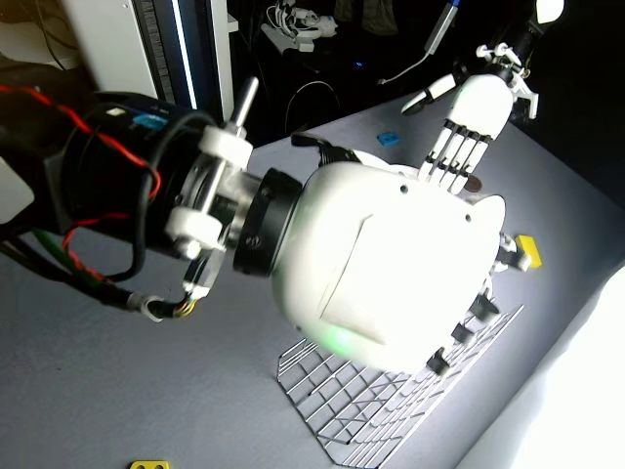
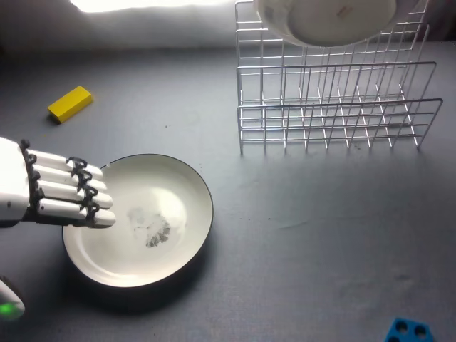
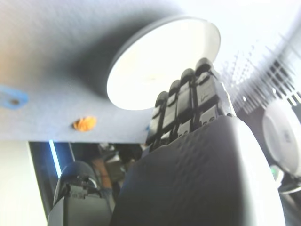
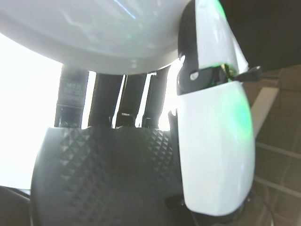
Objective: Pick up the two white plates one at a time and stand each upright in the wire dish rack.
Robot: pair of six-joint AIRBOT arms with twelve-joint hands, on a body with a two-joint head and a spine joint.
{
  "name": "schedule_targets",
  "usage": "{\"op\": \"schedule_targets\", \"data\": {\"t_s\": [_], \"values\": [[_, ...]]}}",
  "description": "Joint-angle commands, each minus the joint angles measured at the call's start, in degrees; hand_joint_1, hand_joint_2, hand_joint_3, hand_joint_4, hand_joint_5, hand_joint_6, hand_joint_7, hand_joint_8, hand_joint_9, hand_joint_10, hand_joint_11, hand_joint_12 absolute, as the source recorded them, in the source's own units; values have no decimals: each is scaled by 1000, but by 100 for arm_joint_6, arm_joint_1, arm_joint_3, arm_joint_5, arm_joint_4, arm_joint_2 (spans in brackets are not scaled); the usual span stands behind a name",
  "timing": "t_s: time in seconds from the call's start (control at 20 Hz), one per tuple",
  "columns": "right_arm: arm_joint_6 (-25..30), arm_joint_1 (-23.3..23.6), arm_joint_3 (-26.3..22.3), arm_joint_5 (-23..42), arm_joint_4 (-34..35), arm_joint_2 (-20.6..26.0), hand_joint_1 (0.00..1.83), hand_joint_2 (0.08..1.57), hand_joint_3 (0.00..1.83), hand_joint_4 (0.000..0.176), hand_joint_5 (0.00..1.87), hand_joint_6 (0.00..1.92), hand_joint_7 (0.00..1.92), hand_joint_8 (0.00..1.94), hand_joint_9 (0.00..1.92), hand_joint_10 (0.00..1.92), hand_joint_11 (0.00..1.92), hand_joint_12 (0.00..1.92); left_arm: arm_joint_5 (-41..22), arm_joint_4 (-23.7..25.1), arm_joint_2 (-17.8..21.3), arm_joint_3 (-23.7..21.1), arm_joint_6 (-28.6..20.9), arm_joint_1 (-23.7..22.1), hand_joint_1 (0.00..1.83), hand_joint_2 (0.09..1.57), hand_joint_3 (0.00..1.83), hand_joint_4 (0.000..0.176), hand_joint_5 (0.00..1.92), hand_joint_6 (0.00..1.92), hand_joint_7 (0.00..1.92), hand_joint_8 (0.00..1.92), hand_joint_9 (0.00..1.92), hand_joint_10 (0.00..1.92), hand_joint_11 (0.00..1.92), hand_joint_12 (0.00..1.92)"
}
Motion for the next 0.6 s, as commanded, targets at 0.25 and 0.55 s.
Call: {"op": "schedule_targets", "data": {"t_s": [0.25, 0.55], "values": [[459, 56, 171, 504, 321, -44, 1243, 1070, 1, 4, 1039, 852, 1134, 802, 1367, 3, 976, 1001, 47, -430, -75, 57, 149, 77, 0, 988, 2, 0, 0, 0, 0, 0, 0, 0, 0, 0], [606, -150, 357, 540, 316, -178, 1243, 1075, 1, 0, 1009, 895, 1140, 797, 1357, 0, 960, 1009, 170, -441, -201, 276, 149, 112, 0, 977, 0, 0, 0, 0, 0, 0, 0, 0, 0, 0]]}}
